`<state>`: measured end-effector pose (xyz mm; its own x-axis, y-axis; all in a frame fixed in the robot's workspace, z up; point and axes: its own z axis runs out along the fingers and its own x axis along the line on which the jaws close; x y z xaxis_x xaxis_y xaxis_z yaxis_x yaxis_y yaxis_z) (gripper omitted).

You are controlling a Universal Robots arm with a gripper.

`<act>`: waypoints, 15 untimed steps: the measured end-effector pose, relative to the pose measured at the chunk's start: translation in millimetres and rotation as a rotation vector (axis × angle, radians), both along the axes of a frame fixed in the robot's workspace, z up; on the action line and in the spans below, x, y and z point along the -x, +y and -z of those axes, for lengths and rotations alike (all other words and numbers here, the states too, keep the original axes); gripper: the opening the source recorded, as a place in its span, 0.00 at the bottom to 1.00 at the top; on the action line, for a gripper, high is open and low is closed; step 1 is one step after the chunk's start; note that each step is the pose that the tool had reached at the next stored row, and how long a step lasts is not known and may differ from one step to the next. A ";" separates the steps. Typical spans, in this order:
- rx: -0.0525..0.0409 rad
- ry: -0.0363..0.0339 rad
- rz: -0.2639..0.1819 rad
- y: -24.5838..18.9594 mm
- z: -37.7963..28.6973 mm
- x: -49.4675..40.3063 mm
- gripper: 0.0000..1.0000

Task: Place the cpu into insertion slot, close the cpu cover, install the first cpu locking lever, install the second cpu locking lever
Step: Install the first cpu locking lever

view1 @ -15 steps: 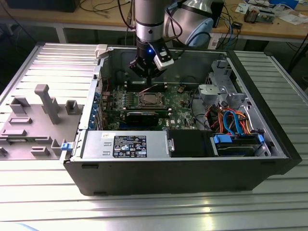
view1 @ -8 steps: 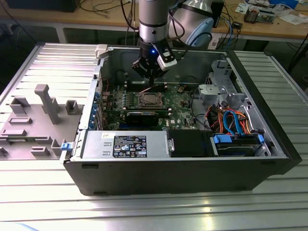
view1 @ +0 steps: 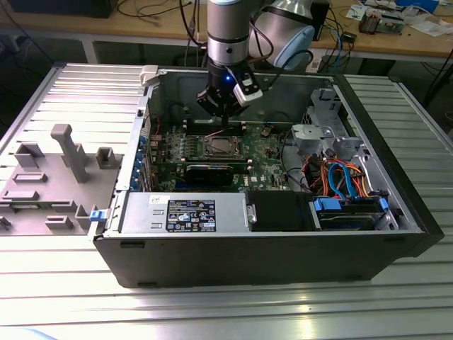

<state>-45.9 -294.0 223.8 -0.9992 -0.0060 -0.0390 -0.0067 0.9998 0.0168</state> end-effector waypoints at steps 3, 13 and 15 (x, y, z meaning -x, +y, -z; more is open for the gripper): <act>-0.0002 0.0059 0.004 0.0 0.9 -1.3 0.11; -0.0063 0.0072 0.005 -0.4 3.7 -3.8 0.11; -0.0068 0.0071 0.005 -0.9 4.7 -3.9 0.11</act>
<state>-41.9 -294.9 219.0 -0.9995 -0.0004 -0.0319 -0.0011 0.9997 0.0236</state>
